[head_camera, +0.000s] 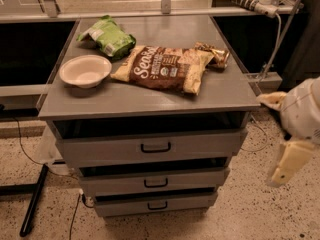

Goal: Open middle drawer

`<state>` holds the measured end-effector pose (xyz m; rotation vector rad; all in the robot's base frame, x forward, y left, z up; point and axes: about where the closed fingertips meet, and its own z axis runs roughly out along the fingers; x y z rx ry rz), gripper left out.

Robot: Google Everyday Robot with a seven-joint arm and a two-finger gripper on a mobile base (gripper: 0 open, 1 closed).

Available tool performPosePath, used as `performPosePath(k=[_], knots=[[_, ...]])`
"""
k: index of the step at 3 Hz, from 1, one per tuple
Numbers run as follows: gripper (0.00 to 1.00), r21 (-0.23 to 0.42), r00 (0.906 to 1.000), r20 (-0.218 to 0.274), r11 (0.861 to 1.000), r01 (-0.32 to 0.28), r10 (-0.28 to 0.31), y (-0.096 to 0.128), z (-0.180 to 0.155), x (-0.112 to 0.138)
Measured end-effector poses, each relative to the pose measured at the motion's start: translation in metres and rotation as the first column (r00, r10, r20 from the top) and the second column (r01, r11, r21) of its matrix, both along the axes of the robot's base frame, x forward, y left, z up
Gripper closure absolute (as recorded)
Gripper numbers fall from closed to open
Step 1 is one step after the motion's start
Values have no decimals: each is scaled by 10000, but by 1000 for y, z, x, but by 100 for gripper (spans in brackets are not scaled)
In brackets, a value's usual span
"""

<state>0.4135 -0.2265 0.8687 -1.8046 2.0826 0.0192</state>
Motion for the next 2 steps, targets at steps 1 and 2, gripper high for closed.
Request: performPosePath(k=[1, 2], knots=[[0, 873, 9982, 158, 9944, -599, 587, -7, -50, -11], [0, 1764, 9957, 91, 9800, -926, 924, -15, -107, -20]])
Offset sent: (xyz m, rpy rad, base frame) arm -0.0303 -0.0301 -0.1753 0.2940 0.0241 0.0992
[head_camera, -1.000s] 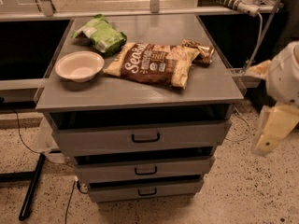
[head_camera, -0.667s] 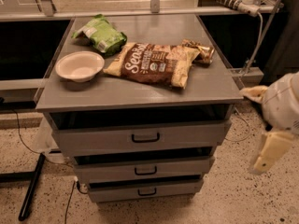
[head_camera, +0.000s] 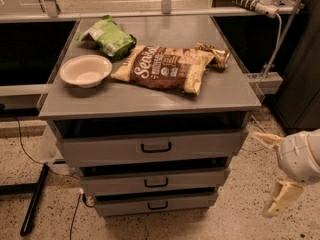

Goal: Open middle drawer

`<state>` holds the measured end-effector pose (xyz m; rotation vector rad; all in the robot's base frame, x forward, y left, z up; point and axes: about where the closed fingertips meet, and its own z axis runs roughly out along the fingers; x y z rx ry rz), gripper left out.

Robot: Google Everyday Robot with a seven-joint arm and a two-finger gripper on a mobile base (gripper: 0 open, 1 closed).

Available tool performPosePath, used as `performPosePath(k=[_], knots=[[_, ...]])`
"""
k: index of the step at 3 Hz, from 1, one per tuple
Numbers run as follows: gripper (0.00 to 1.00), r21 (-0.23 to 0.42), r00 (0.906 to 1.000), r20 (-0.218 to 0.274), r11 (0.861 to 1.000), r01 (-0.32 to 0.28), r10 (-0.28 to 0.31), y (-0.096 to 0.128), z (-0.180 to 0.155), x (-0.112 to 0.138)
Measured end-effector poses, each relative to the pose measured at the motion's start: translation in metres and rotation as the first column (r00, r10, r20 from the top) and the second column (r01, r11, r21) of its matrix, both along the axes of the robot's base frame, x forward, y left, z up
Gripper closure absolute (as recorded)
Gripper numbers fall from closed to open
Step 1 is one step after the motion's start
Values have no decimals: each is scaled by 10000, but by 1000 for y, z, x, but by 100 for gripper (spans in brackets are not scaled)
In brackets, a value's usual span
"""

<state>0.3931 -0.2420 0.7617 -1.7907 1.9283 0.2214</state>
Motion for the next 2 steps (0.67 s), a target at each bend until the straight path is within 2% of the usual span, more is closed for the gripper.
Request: performPosePath(k=[2], knots=[[0, 235, 9998, -94, 9996, -170, 172, 5, -9, 0]])
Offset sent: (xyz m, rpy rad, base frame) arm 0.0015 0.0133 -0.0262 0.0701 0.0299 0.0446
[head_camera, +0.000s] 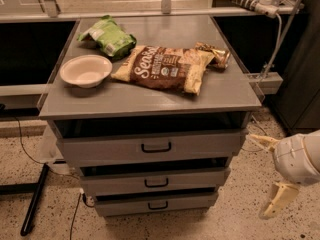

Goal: Open middle drawer

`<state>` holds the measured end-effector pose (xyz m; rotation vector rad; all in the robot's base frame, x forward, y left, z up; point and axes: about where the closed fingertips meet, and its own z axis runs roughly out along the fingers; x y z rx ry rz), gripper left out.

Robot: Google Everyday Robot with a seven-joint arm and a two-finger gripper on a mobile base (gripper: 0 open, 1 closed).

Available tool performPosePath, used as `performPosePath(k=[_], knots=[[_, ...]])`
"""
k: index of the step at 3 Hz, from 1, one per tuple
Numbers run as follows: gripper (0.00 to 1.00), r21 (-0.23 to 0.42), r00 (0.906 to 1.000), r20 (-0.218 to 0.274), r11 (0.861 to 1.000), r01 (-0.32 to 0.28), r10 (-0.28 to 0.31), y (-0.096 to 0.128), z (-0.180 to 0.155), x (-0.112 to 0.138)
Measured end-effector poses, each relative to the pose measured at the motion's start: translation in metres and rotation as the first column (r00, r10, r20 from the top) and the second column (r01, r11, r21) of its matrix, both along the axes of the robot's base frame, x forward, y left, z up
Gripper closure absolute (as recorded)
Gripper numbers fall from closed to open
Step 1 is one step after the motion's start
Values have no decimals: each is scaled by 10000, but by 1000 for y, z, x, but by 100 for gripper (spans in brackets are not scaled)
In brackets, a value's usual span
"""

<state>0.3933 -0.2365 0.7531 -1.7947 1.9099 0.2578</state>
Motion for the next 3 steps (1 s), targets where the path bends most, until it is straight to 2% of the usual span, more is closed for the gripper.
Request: performPosePath(k=[1, 3], knots=[[0, 804, 9996, 131, 9964, -270, 260, 11, -48, 13], [0, 2368, 9945, 1049, 9712, -254, 4, 23, -160, 75]])
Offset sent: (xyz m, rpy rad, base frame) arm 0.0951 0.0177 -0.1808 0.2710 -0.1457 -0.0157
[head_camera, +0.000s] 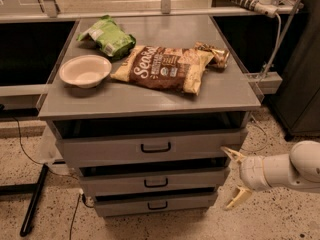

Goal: Open middle drawer

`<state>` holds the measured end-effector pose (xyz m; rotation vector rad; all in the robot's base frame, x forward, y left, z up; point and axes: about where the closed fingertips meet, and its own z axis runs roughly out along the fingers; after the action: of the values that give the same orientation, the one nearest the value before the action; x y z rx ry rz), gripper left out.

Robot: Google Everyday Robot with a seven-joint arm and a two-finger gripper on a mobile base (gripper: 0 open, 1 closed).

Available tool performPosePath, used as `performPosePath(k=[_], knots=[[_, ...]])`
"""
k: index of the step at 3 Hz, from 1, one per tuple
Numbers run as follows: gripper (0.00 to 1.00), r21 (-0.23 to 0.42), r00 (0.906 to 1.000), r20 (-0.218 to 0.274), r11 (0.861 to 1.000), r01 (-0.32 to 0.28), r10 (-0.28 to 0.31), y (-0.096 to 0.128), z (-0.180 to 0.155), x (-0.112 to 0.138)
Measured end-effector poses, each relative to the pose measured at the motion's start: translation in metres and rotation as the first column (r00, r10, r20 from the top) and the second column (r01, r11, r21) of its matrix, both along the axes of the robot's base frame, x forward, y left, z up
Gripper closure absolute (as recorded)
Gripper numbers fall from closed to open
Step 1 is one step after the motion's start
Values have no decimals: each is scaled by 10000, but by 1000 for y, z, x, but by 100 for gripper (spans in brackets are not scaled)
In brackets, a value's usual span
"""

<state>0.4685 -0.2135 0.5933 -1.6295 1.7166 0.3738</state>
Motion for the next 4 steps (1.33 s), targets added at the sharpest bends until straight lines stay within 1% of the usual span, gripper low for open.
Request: performPosePath(k=[1, 2, 3, 4], knots=[[0, -5, 10000, 5, 10000, -2, 2, 0, 0, 0], [0, -145, 9997, -39, 9996, -222, 222, 8, -4, -7], [0, -182, 9978, -547, 9991, -374, 363, 19, -32, -18], [0, -143, 9969, -636, 9988, -471, 461, 26, -61, -16]])
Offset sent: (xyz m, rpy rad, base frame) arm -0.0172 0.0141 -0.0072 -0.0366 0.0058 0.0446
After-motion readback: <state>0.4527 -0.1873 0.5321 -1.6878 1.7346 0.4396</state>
